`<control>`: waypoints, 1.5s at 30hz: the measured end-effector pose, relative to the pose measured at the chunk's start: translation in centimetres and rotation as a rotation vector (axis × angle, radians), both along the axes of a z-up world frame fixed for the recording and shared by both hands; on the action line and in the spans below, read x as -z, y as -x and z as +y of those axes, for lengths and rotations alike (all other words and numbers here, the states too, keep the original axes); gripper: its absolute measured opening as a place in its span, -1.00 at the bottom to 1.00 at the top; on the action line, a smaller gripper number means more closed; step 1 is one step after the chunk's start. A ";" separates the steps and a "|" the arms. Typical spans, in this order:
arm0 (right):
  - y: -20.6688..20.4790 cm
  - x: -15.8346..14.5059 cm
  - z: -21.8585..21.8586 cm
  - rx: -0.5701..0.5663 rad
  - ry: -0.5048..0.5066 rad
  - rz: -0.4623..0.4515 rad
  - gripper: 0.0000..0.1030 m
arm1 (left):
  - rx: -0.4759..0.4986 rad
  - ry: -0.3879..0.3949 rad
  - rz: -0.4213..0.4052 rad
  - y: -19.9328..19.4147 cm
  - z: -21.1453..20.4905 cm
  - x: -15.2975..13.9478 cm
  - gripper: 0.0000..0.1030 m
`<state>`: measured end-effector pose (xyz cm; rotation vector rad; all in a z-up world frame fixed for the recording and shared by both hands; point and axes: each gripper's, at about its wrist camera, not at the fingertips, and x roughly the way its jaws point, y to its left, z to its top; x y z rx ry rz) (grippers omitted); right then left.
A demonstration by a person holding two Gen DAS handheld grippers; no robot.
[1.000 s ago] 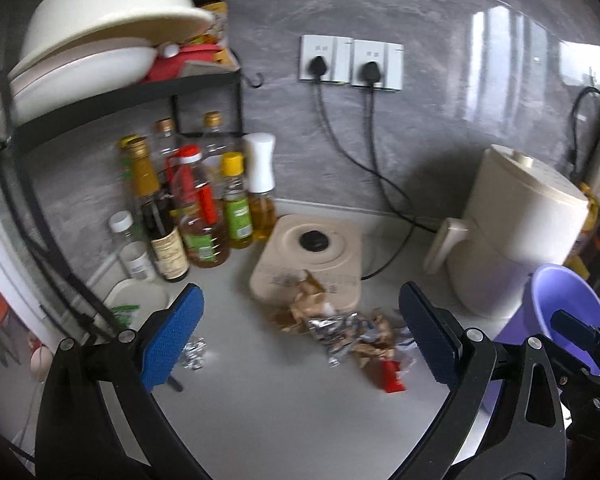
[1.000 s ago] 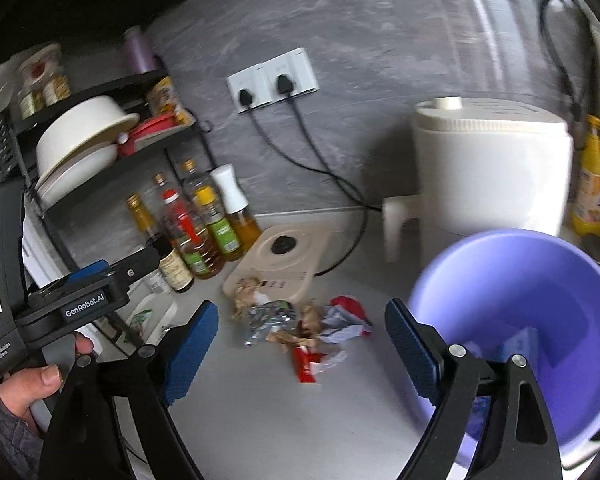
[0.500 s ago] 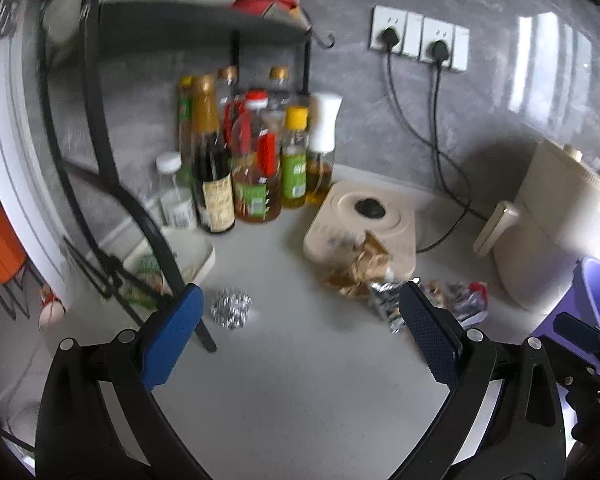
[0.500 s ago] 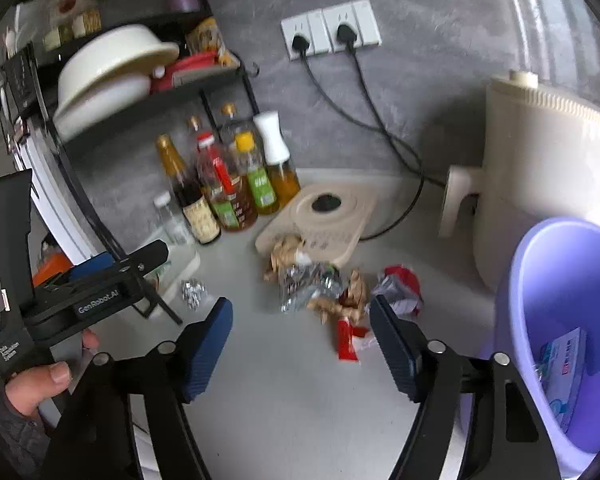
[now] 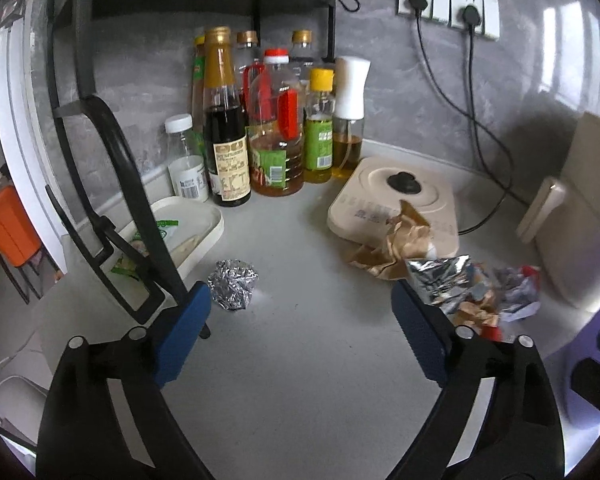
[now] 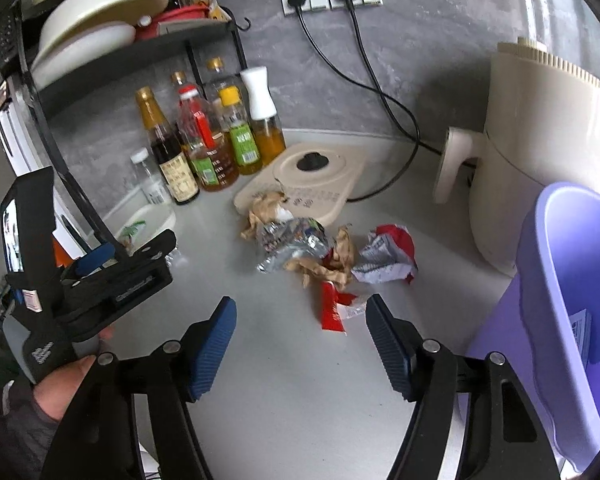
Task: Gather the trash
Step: 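Return both tools to the counter and approach the foil ball with the left tool, then close the left tool around the foil ball while the right tool grasps a red wrapper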
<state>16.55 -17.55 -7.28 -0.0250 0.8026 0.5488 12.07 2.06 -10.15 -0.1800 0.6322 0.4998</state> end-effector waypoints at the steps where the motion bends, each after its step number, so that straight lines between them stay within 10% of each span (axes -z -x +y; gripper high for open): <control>1: -0.1 0.1 0.0 0.000 0.005 0.002 0.29 | -0.009 -0.008 0.005 -0.3 0.0 0.4 0.61; 23: -3.9 2.3 2.0 -0.050 0.062 0.045 0.27 | -0.349 -0.076 0.114 -5.7 3.4 4.0 0.51; 45: -5.3 4.4 3.2 0.048 0.091 0.094 0.26 | -0.370 0.004 0.239 -8.9 5.3 7.2 0.63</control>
